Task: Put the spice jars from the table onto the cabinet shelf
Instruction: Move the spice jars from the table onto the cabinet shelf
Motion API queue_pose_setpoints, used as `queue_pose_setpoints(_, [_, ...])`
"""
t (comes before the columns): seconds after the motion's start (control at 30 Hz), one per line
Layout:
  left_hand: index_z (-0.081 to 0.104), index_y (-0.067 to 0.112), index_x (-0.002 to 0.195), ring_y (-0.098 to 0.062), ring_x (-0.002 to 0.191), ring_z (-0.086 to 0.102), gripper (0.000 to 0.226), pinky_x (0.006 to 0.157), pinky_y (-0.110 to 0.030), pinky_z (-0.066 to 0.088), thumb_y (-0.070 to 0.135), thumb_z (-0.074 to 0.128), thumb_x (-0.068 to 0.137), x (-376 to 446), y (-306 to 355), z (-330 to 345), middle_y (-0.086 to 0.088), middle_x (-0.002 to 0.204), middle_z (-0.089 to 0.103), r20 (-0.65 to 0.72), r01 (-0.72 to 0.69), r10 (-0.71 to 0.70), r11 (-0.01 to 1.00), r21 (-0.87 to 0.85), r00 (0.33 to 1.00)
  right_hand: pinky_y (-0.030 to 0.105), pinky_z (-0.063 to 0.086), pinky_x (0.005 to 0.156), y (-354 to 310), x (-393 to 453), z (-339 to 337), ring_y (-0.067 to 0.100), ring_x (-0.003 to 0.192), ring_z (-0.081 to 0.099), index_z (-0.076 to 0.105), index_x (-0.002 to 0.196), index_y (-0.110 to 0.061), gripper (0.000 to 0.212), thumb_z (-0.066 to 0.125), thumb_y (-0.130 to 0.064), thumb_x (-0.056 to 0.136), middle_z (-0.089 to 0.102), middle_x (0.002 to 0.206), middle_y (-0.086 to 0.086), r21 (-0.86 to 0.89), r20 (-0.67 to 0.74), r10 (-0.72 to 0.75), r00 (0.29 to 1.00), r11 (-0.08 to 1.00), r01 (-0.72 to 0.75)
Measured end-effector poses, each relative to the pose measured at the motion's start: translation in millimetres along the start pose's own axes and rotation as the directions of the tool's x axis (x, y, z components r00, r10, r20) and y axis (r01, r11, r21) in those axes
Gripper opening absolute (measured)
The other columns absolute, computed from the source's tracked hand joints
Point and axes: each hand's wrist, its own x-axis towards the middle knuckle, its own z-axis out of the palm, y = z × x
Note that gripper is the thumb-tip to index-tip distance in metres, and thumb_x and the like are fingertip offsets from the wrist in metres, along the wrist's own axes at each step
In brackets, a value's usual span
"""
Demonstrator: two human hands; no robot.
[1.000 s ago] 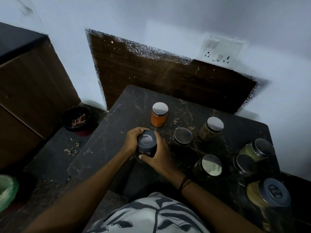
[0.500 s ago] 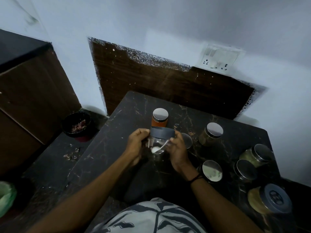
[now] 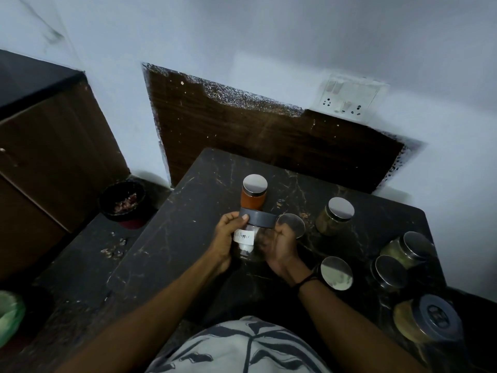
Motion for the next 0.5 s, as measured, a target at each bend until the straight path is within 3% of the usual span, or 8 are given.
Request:
queue_pose_setpoints(0.1, [0.058, 0.013, 0.113, -0.026, 0.082, 0.071, 0.076, 0.073, -0.041, 0.058, 0.041, 0.091, 0.05, 6.0, -1.4, 1.4, -0.014, 0.099, 0.073, -0.013, -0.012, 0.011, 1.0, -0.012, 1.0, 0.035, 0.059, 0.062, -3.9, 0.8, -0.5, 0.031, 0.082, 0.075, 0.064, 0.114, 0.0, 0.047, 0.034, -0.033, 0.097, 0.075, 0.096, 0.021, -0.008, -0.01, -0.015, 1.0, 1.0, 0.015])
queue_pose_setpoints(0.2, [0.06, 0.013, 0.109, -0.027, 0.084, 0.071, 0.075, 0.077, -0.044, 0.056, 0.038, 0.094, 0.048, 10.7, 7.3, 10.9, -0.014, 0.1, 0.074, 0.002, -0.057, 0.058, 0.997, -0.054, 0.998, 0.035, 0.06, 0.064, -16.7, 0.2, 4.6, 0.03, 0.083, 0.074, 0.063, 0.112, -0.002, 0.049, 0.031, -0.036, 0.1, 0.075, 0.098, 0.021, -0.004, 0.029, -0.06, 0.998, 0.998, 0.061])
queue_pose_setpoints(0.33, [0.057, 0.008, 0.115, -0.024, 0.078, 0.071, 0.062, 0.066, -0.036, 0.059, 0.028, 0.086, 0.064, 17.2, 51.8, 40.2, -0.014, 0.098, 0.072, 0.048, -0.168, 0.173, 0.981, -0.097, 0.984, 0.04, 0.057, 0.074, -57.2, 0.2, 32.6, 0.033, 0.094, 0.07, 0.059, 0.124, -0.006, 0.044, 0.032, -0.031, 0.099, 0.07, 0.111, 0.023, -0.08, 0.096, -0.215, 0.972, 0.972, 0.223])
queue_pose_setpoints(0.4, [0.054, 0.005, 0.121, -0.023, 0.079, 0.069, 0.054, 0.065, -0.033, 0.058, 0.022, 0.075, 0.075, 21.5, 87.9, 63.6, -0.015, 0.099, 0.069, 0.093, -0.239, 0.249, 0.965, -0.108, 0.964, 0.039, 0.056, 0.073, -88.5, -2.3, 55.2, 0.031, 0.094, 0.068, 0.062, 0.114, -0.01, 0.035, 0.035, -0.028, 0.099, 0.073, 0.103, 0.017, -0.099, 0.146, -0.322, 0.935, 0.936, 0.338])
queue_pose_setpoints(0.5, [0.053, 0.005, 0.119, -0.021, 0.081, 0.066, 0.051, 0.071, -0.033, 0.055, 0.02, 0.07, 0.074, 20.4, 149.3, 105.7, -0.012, 0.097, 0.066, 0.16, -0.343, 0.364, 0.928, -0.145, 0.917, 0.034, 0.055, 0.07, -143.7, -13.5, 96.3, 0.026, 0.087, 0.067, 0.061, 0.101, -0.013, 0.026, 0.038, -0.023, 0.097, 0.072, 0.092, 0.011, -0.088, 0.255, -0.443, 0.86, 0.875, 0.476])
